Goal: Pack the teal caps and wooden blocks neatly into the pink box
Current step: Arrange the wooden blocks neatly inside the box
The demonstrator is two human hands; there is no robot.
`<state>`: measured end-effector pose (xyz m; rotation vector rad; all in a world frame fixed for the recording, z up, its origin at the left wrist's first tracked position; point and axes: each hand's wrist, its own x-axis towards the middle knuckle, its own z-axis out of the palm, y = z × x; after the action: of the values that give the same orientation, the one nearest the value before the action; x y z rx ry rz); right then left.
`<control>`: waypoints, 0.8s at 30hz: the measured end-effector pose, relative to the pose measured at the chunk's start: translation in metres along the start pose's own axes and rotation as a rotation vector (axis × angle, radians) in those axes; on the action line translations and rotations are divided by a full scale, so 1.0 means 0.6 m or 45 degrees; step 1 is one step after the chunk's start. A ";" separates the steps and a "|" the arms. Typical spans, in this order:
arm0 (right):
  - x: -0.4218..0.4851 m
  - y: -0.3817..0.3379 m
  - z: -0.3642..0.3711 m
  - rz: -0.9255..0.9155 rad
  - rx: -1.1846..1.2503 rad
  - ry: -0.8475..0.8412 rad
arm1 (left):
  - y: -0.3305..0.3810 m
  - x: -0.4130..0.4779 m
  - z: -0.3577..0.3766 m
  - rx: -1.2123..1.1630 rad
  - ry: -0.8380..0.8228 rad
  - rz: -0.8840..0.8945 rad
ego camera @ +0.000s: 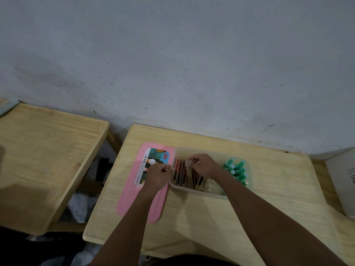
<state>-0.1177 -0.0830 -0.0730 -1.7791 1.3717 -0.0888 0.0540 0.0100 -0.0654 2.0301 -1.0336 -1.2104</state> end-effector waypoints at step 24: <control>-0.040 -0.021 0.012 0.492 1.707 -0.051 | -0.001 0.000 0.000 0.024 -0.001 0.041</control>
<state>-0.1134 -0.0591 -0.0591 -0.3941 1.1170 -0.5967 0.0542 0.0104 -0.0660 2.0203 -1.0777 -1.1892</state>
